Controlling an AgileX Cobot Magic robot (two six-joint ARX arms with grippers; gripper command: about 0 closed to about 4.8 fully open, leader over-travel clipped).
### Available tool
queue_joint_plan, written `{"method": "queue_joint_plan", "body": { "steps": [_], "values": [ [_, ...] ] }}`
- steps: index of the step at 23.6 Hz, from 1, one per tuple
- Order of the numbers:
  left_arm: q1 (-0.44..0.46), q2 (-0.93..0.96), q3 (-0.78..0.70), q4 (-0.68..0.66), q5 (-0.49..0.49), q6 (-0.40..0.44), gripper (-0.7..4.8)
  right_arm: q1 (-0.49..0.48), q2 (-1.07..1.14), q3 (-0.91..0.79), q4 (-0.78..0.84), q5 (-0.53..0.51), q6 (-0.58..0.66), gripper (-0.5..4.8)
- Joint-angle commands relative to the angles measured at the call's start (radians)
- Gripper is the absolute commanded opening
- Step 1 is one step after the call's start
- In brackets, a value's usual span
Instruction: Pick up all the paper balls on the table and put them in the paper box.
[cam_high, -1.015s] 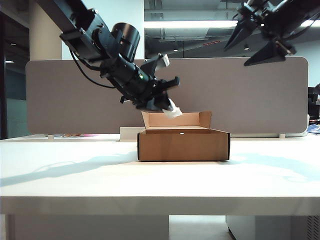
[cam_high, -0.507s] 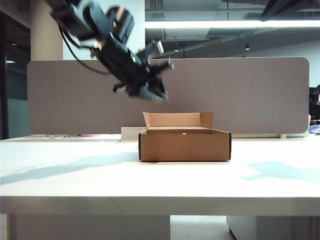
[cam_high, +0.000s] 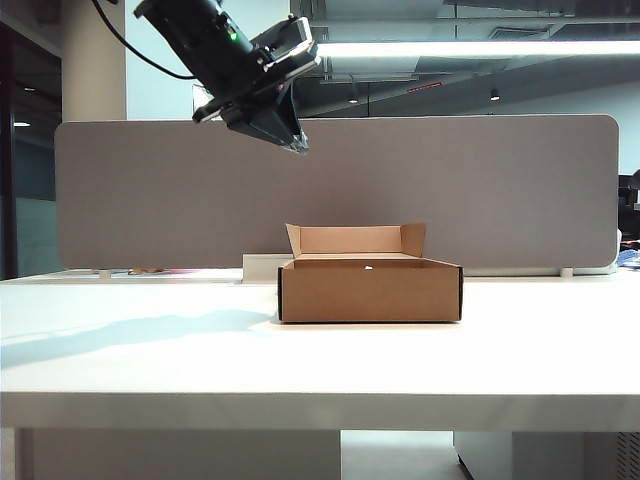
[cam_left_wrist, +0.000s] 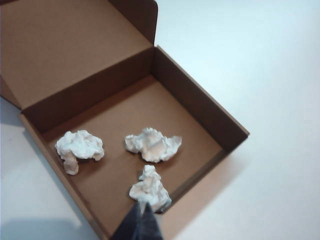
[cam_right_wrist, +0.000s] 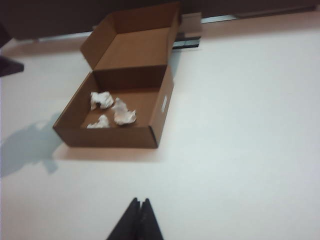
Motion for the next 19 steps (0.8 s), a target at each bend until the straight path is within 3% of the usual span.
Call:
{"method": "queue_joint_plan", "body": {
  "steps": [1, 15, 19],
  "values": [
    [0.000, -0.025, 0.001, -0.024, 0.010, 0.022, -0.06, 0.000, -0.100, -0.058, 0.001, 0.049, 0.052, -0.07],
    [-0.006, -0.089, 0.000, -0.155, 0.070, 0.119, -0.06, -0.001, -0.399, -0.281, -0.004, 0.122, 0.066, -0.07],
    [-0.006, -0.145, -0.004, -0.157, 0.074, 0.134, -0.06, -0.001, -0.445, -0.354, 0.067, 0.165, 0.121, -0.07]
  ]
}}
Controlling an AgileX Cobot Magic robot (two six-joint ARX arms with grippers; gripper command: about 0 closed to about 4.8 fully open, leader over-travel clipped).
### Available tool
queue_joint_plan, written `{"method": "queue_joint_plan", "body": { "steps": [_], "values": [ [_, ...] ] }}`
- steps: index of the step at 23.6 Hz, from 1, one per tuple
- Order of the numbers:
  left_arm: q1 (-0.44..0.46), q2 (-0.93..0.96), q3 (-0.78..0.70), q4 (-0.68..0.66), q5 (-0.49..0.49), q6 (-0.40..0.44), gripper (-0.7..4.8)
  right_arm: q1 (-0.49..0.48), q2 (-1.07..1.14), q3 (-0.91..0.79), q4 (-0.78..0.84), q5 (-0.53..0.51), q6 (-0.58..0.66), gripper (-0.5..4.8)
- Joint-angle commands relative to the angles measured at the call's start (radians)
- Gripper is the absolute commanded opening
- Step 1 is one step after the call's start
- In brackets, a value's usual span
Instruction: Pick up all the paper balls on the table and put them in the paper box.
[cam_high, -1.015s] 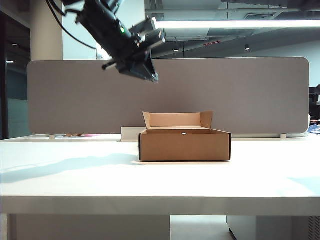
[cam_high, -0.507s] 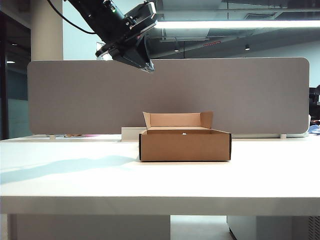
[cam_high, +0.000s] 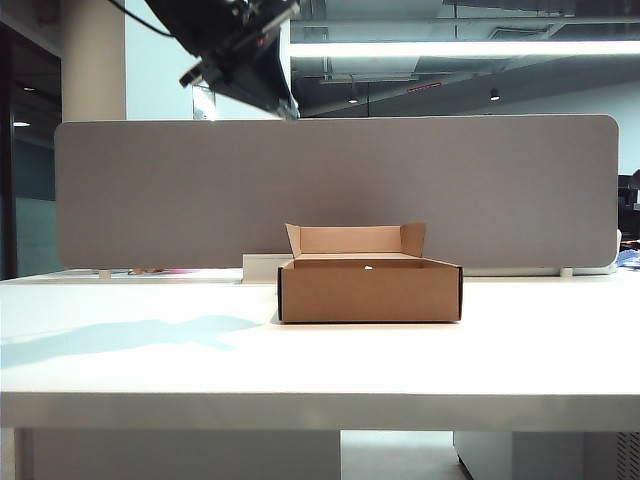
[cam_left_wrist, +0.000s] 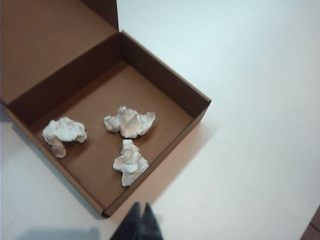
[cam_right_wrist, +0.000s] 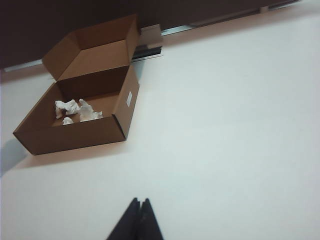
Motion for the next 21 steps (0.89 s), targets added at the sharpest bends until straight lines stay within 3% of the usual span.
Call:
{"method": "queue_joint_plan", "body": {
  "steps": [1, 12, 21],
  "values": [
    [0.000, -0.039, 0.000, 0.009, 0.010, 0.013, -0.06, 0.000, -0.007, -0.026, 0.065, 0.026, 0.029, -0.07],
    [0.000, -0.200, -0.076, 0.006, 0.000, 0.043, -0.06, 0.001, -0.008, -0.197, 0.317, 0.024, 0.018, -0.07],
    [0.001, -0.294, -0.077, -0.039, -0.028, 0.065, -0.06, 0.000, -0.008, -0.279, 0.367, 0.025, 0.005, -0.07]
  ]
}}
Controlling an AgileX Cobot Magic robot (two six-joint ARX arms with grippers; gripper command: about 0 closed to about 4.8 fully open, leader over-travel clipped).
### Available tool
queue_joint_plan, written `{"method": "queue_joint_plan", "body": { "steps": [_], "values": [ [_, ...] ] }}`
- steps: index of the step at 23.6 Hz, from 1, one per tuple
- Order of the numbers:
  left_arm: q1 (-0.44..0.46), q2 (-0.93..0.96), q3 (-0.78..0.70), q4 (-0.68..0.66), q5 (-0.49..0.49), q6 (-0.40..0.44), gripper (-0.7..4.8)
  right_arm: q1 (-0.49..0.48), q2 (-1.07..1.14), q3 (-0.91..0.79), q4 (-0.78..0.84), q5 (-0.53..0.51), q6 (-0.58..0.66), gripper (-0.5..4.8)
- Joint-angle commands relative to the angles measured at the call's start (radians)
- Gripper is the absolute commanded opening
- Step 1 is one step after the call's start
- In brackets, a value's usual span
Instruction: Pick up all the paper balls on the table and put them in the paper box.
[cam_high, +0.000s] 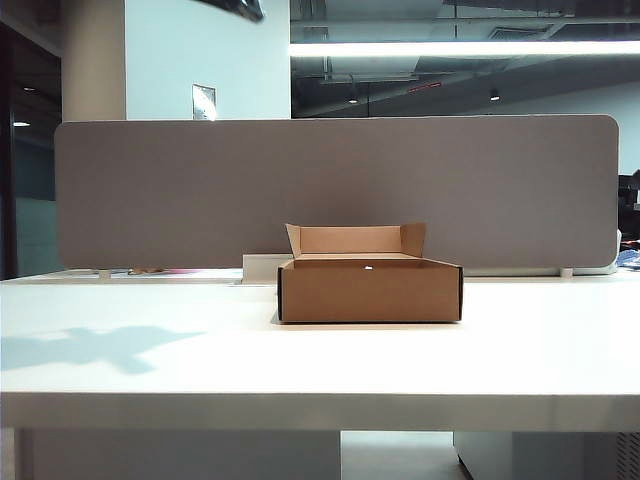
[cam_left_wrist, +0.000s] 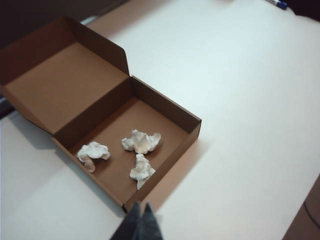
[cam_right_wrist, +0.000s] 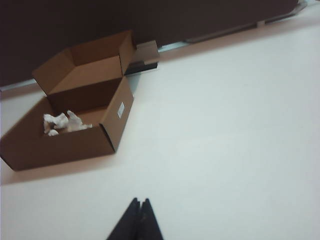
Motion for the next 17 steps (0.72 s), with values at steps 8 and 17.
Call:
{"method": "queue_joint_plan", "body": {
  "steps": [8, 17],
  "values": [
    [0.001, -0.116, 0.002, -0.062, -0.048, 0.038, -0.06, 0.000, 0.002, -0.063, 0.045, 0.025, -0.035, -0.07],
    [0.001, -0.197, -0.035, -0.117, -0.088, 0.049, -0.06, 0.001, 0.002, -0.063, -0.039, 0.050, -0.127, -0.05]
  ]
}}
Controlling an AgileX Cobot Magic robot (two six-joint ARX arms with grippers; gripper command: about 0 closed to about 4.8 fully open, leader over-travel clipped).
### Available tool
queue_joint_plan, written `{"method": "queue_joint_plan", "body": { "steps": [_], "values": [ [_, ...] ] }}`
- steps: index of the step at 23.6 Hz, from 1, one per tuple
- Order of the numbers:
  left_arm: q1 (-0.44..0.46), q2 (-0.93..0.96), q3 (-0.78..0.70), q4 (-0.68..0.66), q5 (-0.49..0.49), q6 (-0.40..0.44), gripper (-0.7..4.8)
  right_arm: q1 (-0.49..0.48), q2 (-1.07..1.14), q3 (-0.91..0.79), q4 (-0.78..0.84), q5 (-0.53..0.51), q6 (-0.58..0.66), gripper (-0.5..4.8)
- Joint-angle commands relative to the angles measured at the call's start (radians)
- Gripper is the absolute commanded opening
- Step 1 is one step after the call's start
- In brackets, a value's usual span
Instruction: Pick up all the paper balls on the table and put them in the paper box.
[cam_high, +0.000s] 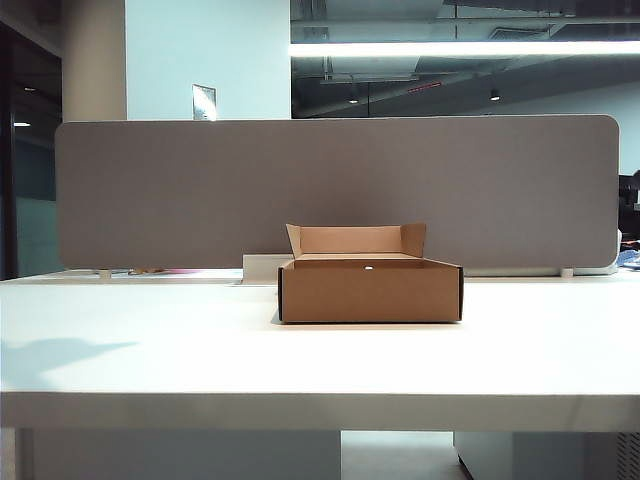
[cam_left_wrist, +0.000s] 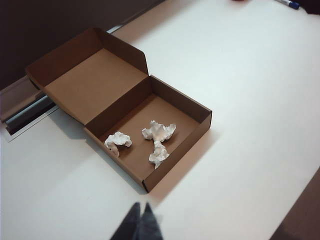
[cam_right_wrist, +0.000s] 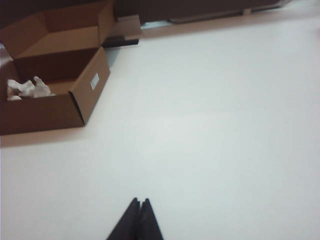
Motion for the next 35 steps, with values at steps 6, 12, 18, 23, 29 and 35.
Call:
{"method": "queue_joint_plan", "body": {
  "steps": [6, 12, 18, 23, 29, 35],
  "values": [
    [0.001, -0.127, -0.101, 0.006, -0.139, 0.006, -0.06, 0.001, 0.002, -0.006, -0.060, 0.001, -0.006, -0.05],
    [0.001, -0.270, -0.229, 0.034, -0.247, -0.024, -0.06, 0.001, 0.002, -0.006, -0.060, 0.001, -0.006, -0.05],
    [0.001, -0.420, -0.412, 0.077, -0.397, -0.050, -0.06, 0.001, 0.002, -0.006, -0.059, 0.001, -0.006, -0.05],
    [0.003, -0.588, -0.614, 0.133, -0.472, -0.075, -0.06, 0.001, 0.002, -0.006, -0.059, 0.001, -0.006, -0.05],
    [0.095, -0.776, -0.810, 0.281, -0.380, -0.085, -0.06, 0.000, 0.002, -0.006, -0.059, 0.001, -0.006, -0.05],
    [0.260, -0.950, -1.032, 0.446, -0.297, -0.348, -0.06, 0.000, 0.002, -0.006, -0.060, 0.001, -0.006, -0.05]
  ]
}}
